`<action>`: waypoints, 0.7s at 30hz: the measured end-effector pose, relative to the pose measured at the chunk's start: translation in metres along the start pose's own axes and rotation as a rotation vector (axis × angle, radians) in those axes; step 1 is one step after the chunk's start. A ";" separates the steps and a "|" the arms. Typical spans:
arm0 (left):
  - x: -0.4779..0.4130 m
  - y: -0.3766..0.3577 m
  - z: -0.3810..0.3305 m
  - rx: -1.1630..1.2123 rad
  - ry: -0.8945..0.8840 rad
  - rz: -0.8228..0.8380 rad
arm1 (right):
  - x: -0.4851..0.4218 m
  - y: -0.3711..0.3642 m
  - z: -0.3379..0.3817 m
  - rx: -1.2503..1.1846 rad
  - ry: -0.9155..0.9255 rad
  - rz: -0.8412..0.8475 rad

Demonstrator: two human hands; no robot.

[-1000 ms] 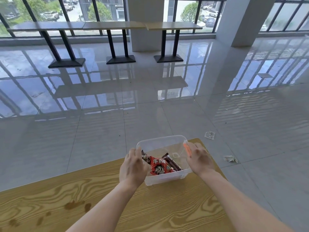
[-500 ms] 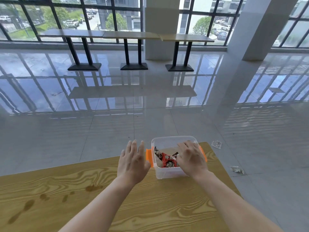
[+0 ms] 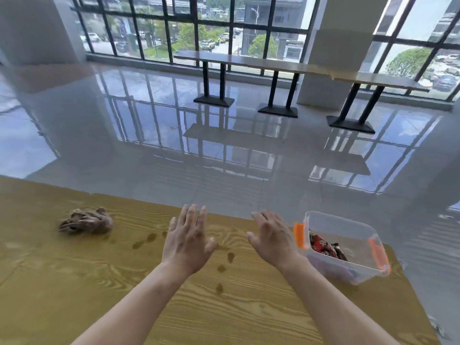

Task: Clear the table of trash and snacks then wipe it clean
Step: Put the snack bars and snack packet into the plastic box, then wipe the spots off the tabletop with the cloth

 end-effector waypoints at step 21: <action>0.071 -0.005 0.358 -0.166 0.279 0.135 | -0.082 -0.198 0.307 -0.043 0.246 0.298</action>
Point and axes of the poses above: each hand's wrist, its own x-axis away from the middle knuckle, its own y-axis out of the back of the hand, z = x × y, the point moved 8 cm from there along -x, towards the middle knuckle, and after that the axes turned 2 degrees about z, right-handed, at the moved point
